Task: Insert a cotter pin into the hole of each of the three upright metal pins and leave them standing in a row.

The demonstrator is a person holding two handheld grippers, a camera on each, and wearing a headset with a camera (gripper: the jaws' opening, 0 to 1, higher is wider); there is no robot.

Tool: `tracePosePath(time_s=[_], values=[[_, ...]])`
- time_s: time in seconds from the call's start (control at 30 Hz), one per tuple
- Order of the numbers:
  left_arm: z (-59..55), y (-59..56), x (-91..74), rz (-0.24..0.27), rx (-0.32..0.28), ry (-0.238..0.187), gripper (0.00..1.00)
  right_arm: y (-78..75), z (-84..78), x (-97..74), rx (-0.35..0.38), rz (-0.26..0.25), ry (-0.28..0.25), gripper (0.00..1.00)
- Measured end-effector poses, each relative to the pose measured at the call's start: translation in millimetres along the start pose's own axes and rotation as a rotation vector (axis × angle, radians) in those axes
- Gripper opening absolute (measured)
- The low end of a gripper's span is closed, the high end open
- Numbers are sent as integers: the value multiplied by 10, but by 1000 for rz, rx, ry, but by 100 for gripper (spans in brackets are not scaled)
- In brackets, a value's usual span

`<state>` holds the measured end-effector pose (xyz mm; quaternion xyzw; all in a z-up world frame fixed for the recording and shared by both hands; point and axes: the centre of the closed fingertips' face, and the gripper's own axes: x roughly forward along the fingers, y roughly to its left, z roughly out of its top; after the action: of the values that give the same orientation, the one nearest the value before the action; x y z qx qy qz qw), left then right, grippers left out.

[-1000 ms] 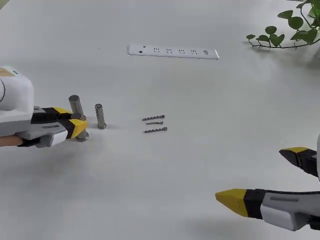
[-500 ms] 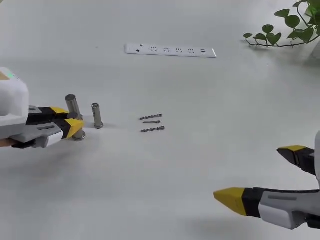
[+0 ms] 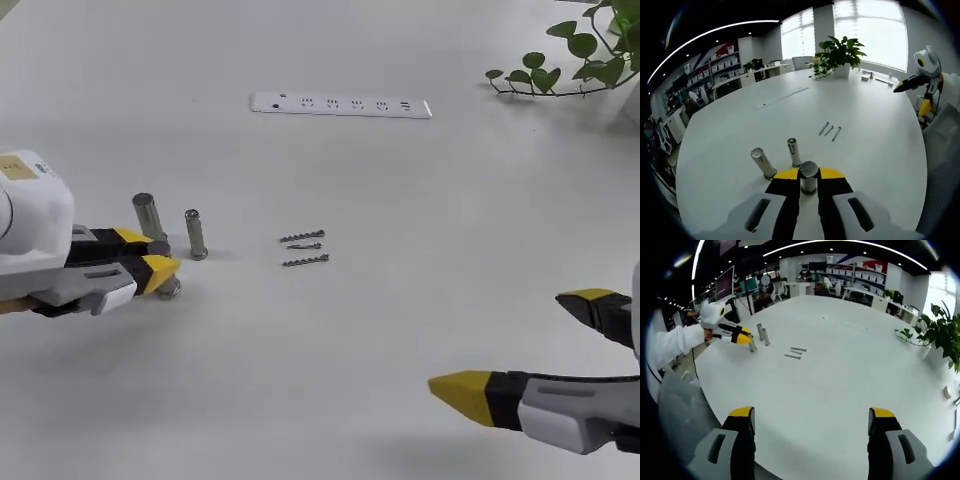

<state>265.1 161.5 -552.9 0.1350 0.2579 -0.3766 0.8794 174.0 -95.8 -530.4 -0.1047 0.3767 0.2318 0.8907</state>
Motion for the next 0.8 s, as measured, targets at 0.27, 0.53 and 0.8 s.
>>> tracePosePath(time_s=[0.27, 0.53, 0.8], values=[[124, -353, -33, -76, 55, -16, 9, 57, -10, -5, 3, 20, -9, 91], [298, -682, -39, -145, 80, -58, 9, 89, -53, -21, 24, 33, -19, 91], [391, -886, 33, -199, 126, -60, 9, 58, -26, -59, 39, 32, -50, 91]])
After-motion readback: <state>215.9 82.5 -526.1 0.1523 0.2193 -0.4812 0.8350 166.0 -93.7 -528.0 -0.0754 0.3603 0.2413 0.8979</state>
